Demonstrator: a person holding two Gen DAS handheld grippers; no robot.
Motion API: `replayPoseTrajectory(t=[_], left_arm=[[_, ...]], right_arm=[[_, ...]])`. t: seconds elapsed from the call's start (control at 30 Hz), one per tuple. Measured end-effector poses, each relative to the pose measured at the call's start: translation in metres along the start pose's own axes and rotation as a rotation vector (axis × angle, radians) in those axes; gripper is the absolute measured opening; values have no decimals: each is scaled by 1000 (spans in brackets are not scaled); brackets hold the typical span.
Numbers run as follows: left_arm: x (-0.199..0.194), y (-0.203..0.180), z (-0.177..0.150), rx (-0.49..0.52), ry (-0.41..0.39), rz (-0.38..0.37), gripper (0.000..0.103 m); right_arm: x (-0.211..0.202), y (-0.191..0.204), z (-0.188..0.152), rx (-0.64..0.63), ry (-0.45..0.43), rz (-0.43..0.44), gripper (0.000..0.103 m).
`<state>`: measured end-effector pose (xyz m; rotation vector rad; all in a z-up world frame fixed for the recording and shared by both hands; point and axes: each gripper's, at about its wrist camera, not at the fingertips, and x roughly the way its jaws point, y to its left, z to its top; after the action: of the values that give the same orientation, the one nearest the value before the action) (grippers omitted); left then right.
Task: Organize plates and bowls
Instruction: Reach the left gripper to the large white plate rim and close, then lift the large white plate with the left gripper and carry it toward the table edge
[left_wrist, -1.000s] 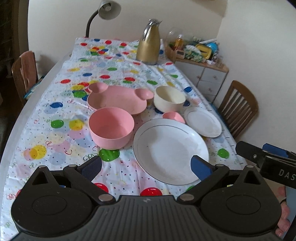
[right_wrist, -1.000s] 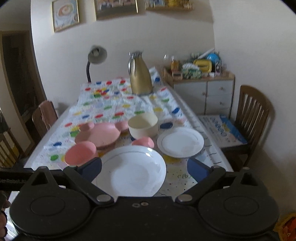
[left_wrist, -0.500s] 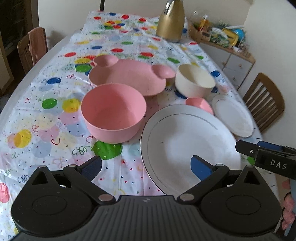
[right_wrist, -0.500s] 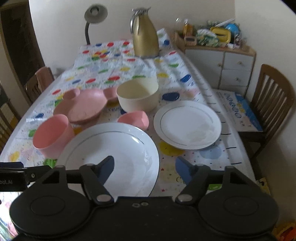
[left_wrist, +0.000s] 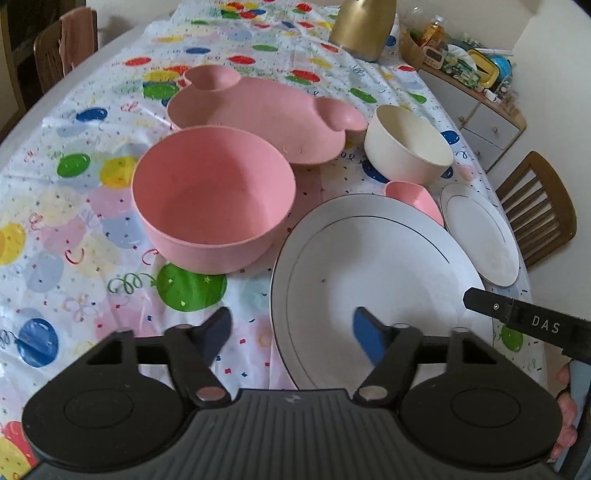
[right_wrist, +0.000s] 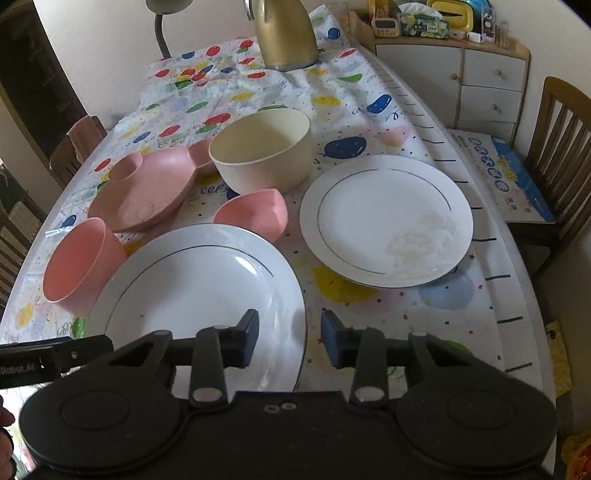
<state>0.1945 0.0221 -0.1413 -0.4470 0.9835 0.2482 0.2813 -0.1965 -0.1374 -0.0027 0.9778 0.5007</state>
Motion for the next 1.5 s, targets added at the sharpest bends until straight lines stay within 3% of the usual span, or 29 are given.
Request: replayPoseTrajectory(t=[0.07, 0.17, 0.33, 0.57, 1.07, 1.5], left_arm=[[3, 1, 1, -14, 8, -6, 60], [6, 2, 3, -26, 14, -18, 38], [9, 7, 7, -65, 20, -44, 30], [13, 19, 10, -104, 33, -64, 16], [-5, 32, -11, -64, 71, -66, 15], [-64, 89, -54, -105, 62, -40, 15]], right_arm=[[3, -2, 2, -1, 9, 9, 30], [6, -4, 5, -3, 21, 23, 26], [10, -7, 8, 20, 35, 52, 22], [12, -16, 8, 52, 39, 66, 8], [-6, 3, -8, -51, 44, 45, 6], [-36, 54, -52, -82, 65, 109, 6]])
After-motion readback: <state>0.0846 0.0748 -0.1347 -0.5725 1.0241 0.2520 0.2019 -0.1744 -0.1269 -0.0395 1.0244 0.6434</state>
